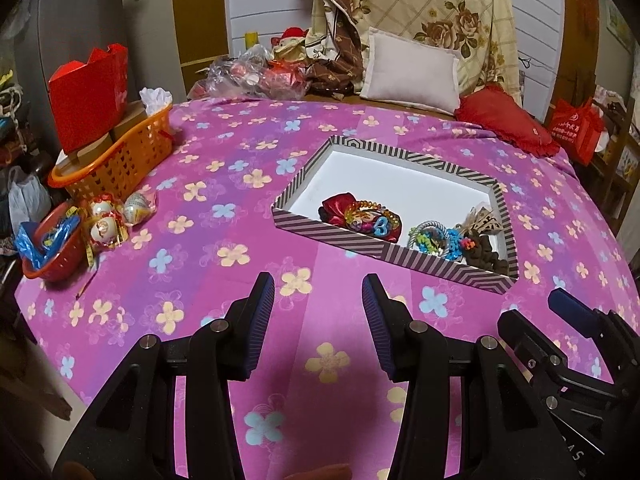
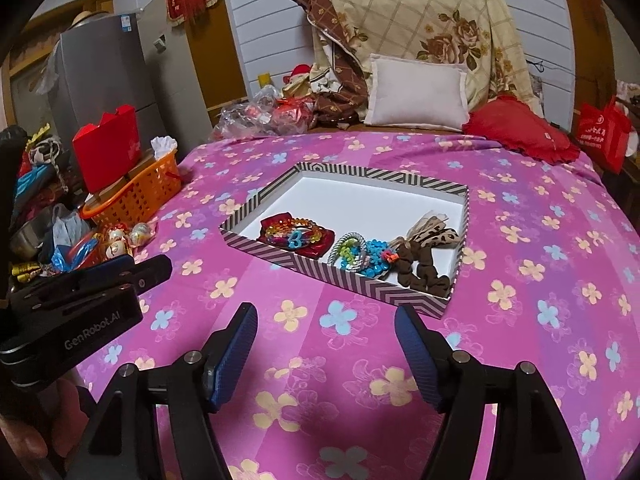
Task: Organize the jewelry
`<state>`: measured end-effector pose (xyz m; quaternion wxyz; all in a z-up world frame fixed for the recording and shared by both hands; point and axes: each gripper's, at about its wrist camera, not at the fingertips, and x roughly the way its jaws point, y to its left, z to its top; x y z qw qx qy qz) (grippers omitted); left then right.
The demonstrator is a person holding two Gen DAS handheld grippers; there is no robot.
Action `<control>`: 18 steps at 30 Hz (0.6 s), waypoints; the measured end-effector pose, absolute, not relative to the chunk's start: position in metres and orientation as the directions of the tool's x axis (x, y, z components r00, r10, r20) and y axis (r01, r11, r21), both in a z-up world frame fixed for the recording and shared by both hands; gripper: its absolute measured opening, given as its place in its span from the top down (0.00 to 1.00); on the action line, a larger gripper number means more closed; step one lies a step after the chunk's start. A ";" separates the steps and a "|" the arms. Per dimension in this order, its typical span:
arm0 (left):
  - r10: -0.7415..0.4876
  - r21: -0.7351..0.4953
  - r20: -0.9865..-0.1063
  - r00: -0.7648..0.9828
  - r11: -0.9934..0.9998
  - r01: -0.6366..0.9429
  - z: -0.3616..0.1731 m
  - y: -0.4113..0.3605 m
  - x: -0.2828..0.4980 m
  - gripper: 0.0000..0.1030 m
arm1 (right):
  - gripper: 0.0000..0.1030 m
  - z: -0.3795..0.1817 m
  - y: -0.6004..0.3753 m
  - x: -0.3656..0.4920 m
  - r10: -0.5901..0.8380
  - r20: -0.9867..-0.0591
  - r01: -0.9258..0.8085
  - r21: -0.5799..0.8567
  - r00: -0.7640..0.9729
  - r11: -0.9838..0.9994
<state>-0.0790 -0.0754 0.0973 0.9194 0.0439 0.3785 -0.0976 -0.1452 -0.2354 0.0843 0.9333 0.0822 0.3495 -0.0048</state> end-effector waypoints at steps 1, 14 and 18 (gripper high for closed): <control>-0.146 0.008 -0.702 0.697 0.977 0.213 0.098 -0.076 -0.080 0.56 | 0.33 0.085 -0.236 -0.146 0.047 -0.653 0.068 0.150 0.756 0.986; -0.145 0.016 -0.703 0.696 0.975 0.220 0.099 -0.082 -0.081 0.56 | 0.33 0.084 -0.238 -0.145 0.047 -0.661 0.070 0.150 0.749 0.986; -0.146 0.014 -0.708 0.691 0.975 0.220 0.097 -0.083 -0.078 0.56 | 0.33 0.082 -0.238 -0.142 0.049 -0.665 0.071 0.152 0.745 0.986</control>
